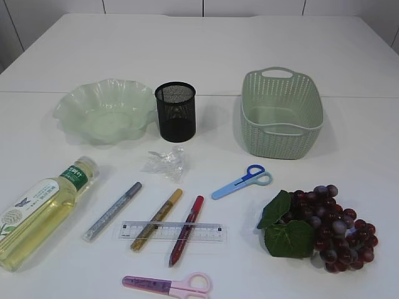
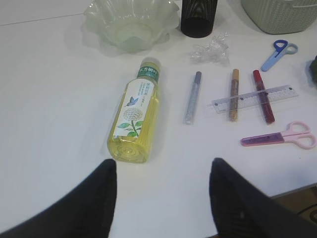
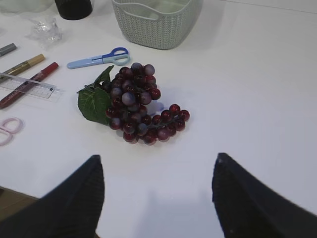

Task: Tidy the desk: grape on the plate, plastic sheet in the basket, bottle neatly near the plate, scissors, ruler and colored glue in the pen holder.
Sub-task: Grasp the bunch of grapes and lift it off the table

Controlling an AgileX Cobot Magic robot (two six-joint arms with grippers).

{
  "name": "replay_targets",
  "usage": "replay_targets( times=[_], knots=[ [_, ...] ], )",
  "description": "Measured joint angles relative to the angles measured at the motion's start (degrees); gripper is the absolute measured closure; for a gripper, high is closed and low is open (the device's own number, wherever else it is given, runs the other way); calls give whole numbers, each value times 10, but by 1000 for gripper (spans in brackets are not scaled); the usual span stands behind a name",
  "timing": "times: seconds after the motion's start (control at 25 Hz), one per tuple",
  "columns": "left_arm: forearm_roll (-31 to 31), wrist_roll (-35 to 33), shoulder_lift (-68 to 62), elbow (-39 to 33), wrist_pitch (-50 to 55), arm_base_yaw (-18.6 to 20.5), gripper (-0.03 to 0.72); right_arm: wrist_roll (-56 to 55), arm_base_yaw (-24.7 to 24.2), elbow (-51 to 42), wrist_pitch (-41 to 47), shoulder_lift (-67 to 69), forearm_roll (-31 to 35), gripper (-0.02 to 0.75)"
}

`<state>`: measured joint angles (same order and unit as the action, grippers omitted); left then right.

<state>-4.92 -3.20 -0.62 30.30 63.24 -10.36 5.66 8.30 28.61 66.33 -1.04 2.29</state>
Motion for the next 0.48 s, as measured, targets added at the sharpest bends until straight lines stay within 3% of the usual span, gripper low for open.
replay_targets(
  times=[0.48],
  knots=[
    [0,0,0,0,0,0,255,0,0,0,0,0,0,207]
  ],
)
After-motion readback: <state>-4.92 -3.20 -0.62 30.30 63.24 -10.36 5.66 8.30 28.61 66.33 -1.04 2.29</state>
